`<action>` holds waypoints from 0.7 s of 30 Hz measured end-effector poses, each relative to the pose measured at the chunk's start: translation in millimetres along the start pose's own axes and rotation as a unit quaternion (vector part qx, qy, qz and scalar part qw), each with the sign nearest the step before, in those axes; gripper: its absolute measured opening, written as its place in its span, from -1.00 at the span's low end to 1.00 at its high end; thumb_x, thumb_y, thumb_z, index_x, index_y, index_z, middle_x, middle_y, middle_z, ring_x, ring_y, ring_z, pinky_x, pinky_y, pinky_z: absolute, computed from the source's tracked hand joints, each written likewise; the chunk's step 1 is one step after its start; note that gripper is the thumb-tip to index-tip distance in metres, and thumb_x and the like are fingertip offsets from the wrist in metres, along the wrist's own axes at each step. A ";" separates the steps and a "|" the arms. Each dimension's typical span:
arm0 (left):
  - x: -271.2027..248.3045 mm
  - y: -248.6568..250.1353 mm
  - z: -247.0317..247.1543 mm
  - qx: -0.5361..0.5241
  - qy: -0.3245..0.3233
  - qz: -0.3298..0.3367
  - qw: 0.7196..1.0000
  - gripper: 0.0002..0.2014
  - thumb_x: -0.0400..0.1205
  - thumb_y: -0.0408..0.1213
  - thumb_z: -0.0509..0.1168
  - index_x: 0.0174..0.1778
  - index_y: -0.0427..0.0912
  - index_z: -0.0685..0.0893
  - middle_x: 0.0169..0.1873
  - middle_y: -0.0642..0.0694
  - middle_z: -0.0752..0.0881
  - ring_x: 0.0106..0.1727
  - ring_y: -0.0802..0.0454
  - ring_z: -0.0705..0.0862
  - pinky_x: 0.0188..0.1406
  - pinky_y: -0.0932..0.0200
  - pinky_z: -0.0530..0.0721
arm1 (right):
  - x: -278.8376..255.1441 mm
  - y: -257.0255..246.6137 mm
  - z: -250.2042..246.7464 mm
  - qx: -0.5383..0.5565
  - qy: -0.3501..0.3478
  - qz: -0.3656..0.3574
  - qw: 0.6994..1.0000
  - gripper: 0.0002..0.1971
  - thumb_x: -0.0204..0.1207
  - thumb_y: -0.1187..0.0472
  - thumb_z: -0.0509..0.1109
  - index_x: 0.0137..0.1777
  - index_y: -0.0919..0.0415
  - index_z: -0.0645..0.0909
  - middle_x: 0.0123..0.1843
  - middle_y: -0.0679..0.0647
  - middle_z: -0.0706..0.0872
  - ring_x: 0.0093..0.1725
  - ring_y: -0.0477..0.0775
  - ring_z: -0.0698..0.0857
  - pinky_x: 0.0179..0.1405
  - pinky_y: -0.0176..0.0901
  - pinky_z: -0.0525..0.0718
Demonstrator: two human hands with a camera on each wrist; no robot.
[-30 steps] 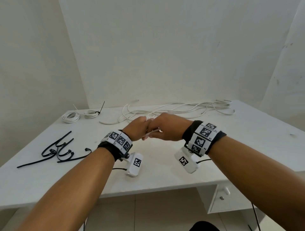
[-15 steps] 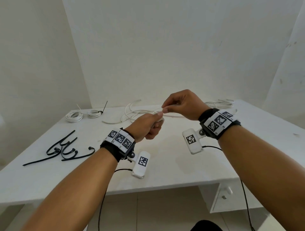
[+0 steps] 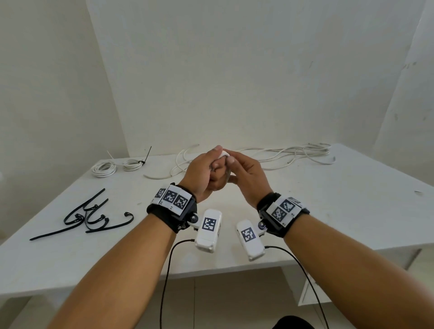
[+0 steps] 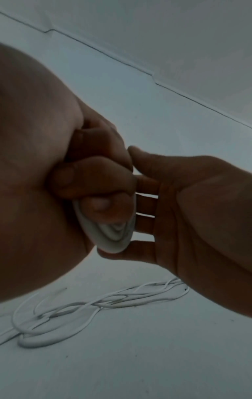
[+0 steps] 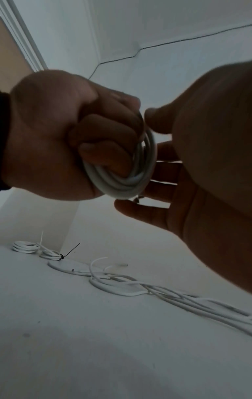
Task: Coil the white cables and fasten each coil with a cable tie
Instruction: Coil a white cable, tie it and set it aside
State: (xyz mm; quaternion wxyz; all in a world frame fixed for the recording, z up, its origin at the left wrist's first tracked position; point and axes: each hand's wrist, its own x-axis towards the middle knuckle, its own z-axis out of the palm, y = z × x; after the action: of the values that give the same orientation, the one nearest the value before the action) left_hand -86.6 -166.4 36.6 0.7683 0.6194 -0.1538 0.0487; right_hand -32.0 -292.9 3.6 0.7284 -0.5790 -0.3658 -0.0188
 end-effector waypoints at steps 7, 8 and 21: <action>-0.5 -0.8 -8.2 -0.009 -0.016 -0.028 0.999 -0.47 0.80 -0.06 -0.06 -0.55 -0.04 0.31 -0.74 0.06 0.20 -0.75 0.08 0.22 -0.59 0.22 0.27 | 2.8 -0.4 -6.8 -0.025 -0.016 0.001 1.000 -0.69 0.70 0.21 0.31 0.36 0.28 0.70 0.11 0.31 0.82 0.11 0.37 0.78 0.13 0.42 0.73; 1.4 1.8 -8.7 -0.003 -0.027 -0.030 0.999 -0.46 0.80 -0.06 -0.07 -0.55 -0.05 0.32 -0.75 0.06 0.21 -0.72 0.05 0.31 -0.52 0.19 0.40 | 3.4 -0.4 -7.2 -0.029 -0.004 -0.007 1.000 -0.69 0.68 0.20 0.33 0.34 0.28 0.71 0.06 0.29 0.83 0.03 0.32 0.78 0.13 0.45 0.72; 31.7 12.0 -1.2 0.311 0.238 -0.038 0.919 -0.45 0.75 0.03 0.02 -0.46 -0.23 0.52 -0.62 -0.09 0.56 -0.46 -0.10 0.59 -0.28 0.06 0.53 | 6.9 -3.2 -8.1 -0.151 0.103 -0.025 0.983 -0.75 0.58 0.22 0.50 0.25 0.15 0.77 -0.13 -0.07 0.86 -0.15 -0.27 0.77 -0.02 -0.45 0.65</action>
State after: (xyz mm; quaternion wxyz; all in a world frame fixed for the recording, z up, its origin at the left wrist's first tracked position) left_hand -59.5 -166.1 57.1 0.5519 0.8030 0.0801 0.2103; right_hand -24.2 -298.1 9.6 0.6657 -0.6680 -0.2960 -0.1514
